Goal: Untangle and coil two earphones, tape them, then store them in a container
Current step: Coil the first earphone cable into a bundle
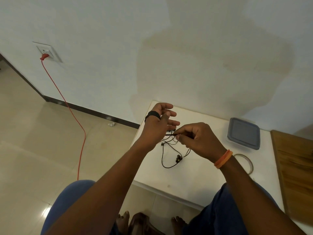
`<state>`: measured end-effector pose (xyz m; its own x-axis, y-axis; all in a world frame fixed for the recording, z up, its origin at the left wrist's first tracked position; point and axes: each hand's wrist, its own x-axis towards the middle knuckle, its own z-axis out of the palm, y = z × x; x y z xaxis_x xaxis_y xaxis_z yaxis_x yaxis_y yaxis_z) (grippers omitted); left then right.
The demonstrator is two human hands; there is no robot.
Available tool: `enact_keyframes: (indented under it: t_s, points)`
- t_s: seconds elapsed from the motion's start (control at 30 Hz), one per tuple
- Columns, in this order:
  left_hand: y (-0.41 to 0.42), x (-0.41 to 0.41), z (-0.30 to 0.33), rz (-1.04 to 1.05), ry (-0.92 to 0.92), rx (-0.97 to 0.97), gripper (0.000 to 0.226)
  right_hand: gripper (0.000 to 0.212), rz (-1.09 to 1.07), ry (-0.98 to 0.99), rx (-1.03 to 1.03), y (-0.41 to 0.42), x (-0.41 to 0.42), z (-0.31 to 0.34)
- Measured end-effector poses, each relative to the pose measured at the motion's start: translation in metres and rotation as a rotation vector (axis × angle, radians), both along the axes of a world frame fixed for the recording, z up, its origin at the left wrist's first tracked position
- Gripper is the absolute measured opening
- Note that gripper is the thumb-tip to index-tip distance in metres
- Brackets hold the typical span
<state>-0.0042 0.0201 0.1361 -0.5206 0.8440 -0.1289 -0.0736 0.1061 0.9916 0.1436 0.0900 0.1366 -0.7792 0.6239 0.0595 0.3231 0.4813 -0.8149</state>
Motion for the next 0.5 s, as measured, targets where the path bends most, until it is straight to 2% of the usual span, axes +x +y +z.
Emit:
enact_keyframes:
  t_s: [0.17, 0.23, 0.37, 0.5]
  points:
    - [-0.003, 0.003, -0.001, -0.172, 0.157, -0.181, 0.017, 0.012, 0.004, 0.087, 0.035, 0.0, 0.0, 0.0]
    - [-0.004, 0.006, -0.002, -0.23, 0.138, -0.22, 0.022, 0.011, -0.018, 0.102, -0.046, -0.001, -0.002, -0.002]
    - [-0.006, 0.004, -0.006, -0.129, 0.233, -0.271, 0.041, 0.008, -0.043, 0.125, -0.307, -0.007, -0.008, -0.009]
    - [-0.005, 0.003, -0.005, -0.114, 0.286, -0.33, 0.054, 0.01, -0.068, 0.178, -0.334, -0.015, -0.019, -0.009]
